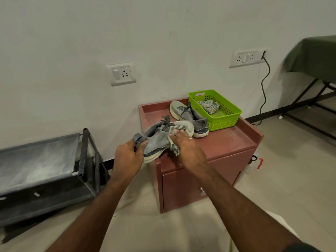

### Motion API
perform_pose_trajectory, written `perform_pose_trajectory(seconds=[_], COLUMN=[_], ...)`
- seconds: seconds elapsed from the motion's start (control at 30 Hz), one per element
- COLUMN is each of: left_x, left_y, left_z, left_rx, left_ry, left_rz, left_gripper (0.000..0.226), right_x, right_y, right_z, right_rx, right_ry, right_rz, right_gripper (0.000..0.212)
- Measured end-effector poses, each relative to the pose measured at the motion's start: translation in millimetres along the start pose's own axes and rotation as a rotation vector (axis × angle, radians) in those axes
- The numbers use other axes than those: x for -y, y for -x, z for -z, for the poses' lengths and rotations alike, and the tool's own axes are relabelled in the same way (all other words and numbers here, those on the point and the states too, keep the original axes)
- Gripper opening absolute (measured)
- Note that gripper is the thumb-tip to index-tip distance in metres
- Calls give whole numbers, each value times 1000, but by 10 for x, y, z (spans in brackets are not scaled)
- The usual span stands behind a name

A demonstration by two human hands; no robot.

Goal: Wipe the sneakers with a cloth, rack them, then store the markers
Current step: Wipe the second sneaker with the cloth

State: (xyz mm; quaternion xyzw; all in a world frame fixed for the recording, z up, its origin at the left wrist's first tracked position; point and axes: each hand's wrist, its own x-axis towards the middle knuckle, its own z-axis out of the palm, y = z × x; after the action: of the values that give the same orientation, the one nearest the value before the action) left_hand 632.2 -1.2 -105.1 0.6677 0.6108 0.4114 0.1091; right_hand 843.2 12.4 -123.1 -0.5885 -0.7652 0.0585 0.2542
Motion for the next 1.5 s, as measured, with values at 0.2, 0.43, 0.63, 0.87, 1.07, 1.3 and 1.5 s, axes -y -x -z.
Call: perform_pose_trajectory(seconds=[0.2, 0.43, 0.63, 0.87, 1.07, 1.3, 1.5], left_x=[21, -14, -41, -92, -36, 30, -74], left_y=[27, 23, 28, -35, -46, -89, -78], left_z=[-5, 16, -23, 40, 61, 55, -11], left_rx=[6, 16, -4, 15, 26, -6, 19], left_ry=[18, 10, 1, 14, 22, 110, 108], left_rz=[10, 13, -2, 65, 94, 137, 121], left_gripper=[34, 36, 40, 55, 55, 59, 57], right_x=[-31, 39, 101, 439, 265, 125, 68], right_y=[91, 55, 56, 262, 206, 198, 34], right_z=[161, -144, -56, 50, 152, 293, 123], right_rx=[-386, -105, -156, 95, 251, 26, -411], right_ry=[-282, -245, -496, -550, -468, -1015, -631], right_rz=[-127, 82, -209, 146, 300, -143, -198], right_gripper=[73, 66, 76, 81, 53, 50, 66])
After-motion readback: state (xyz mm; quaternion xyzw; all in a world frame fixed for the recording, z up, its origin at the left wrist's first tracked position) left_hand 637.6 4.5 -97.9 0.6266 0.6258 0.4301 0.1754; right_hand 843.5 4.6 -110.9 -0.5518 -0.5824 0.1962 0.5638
